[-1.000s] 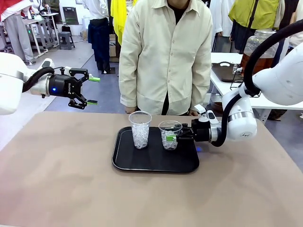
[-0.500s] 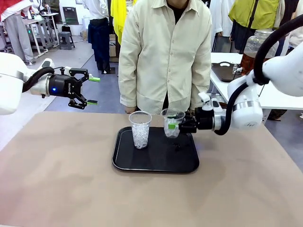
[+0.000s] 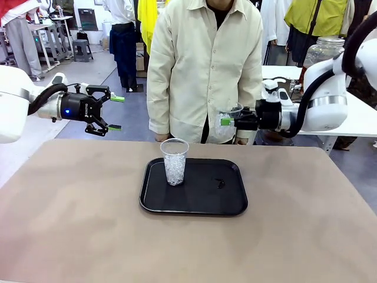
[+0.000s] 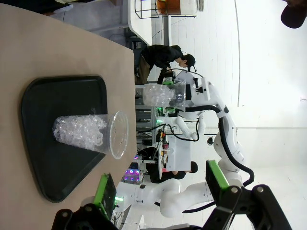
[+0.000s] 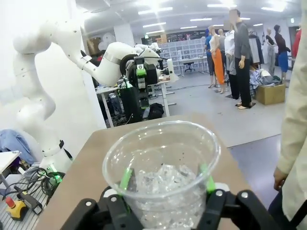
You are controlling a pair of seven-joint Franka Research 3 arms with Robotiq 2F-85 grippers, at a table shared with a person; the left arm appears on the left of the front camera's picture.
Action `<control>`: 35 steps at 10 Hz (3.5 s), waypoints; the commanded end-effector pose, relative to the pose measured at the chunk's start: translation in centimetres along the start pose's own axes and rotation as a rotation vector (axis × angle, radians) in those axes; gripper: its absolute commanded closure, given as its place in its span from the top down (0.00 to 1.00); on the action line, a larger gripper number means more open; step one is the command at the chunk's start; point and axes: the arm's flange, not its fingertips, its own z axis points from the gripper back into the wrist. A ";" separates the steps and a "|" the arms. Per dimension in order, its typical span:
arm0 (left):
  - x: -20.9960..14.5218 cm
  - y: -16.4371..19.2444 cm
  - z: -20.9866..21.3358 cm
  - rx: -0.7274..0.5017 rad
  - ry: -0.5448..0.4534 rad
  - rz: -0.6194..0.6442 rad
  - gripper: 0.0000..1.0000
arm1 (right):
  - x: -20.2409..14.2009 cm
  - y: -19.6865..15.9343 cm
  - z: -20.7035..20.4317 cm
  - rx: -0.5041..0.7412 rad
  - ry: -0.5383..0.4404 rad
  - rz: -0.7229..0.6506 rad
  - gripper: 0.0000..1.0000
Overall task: Pour the drink into the iced cup.
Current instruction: Pick up the iced cup indicated by the human and present it to them, then open the gripper to release the iced cup you were holding.
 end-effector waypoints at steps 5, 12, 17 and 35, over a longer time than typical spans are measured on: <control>0.0 -0.2 0.1 0.001 -0.004 0.010 1.00 | 1.1 -0.5 0.1 0.008 0.012 -0.005 0.68; 0.0 -0.2 0.1 0.001 -0.004 0.010 1.00 | 1.1 -0.5 0.1 0.008 0.012 -0.005 0.68; 0.0 -0.2 0.1 0.001 -0.004 0.010 1.00 | 1.1 -0.5 0.1 0.008 0.012 -0.005 0.68; 0.0 -0.2 0.1 0.001 -0.004 0.010 1.00 | 0.9 -0.8 0.3 0.020 0.038 -0.026 0.75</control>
